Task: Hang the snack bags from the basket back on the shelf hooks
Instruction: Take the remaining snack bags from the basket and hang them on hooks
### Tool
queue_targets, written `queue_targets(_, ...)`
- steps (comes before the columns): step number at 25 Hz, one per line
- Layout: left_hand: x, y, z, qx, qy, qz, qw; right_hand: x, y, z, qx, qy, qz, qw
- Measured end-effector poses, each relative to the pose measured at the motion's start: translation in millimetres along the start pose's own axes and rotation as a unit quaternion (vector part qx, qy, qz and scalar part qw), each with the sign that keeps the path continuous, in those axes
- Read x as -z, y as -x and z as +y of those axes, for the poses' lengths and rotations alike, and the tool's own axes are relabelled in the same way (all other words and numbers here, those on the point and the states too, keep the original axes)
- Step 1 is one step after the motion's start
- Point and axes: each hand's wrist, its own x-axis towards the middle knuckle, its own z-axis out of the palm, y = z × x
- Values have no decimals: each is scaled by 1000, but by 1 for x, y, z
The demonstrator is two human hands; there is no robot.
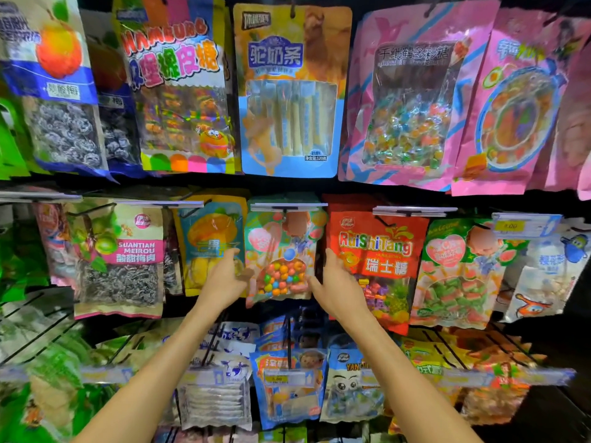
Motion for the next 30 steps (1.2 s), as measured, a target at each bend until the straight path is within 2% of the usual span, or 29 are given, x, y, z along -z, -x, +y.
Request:
queue_targets(4,-9,-20,-8,5,124,-18,992,-18,-12,7,-37,-43,8,998)
queue_targets(8,-26,-31,-10,-20,140,6,990,-33,-18,10,-77,-136,36,987)
queue_targets(11,-33,-38,-11,-44,166,16,985,-39,-24,13,-108,-259,-4,960)
queue_targets(13,-38,-40,-12,-43,190,24,981,-44,-27,15,-121,-293,-9,948)
queue_targets(16,-44,-42,-12,-46,189,37,980,-49,-39,16,-137,-317,3,939)
queue_targets(21,-49,-56,-26,-56,198,67,976,-63,-46,11,-128,-307,72,940)
queue_targets(25,-53,-68,-38,-61,196,81,975,-65,-55,7,-130,-362,50,922)
queue_targets(30,-51,-62,-27,-66,177,78,979,-71,-67,3,-145,-340,48,928)
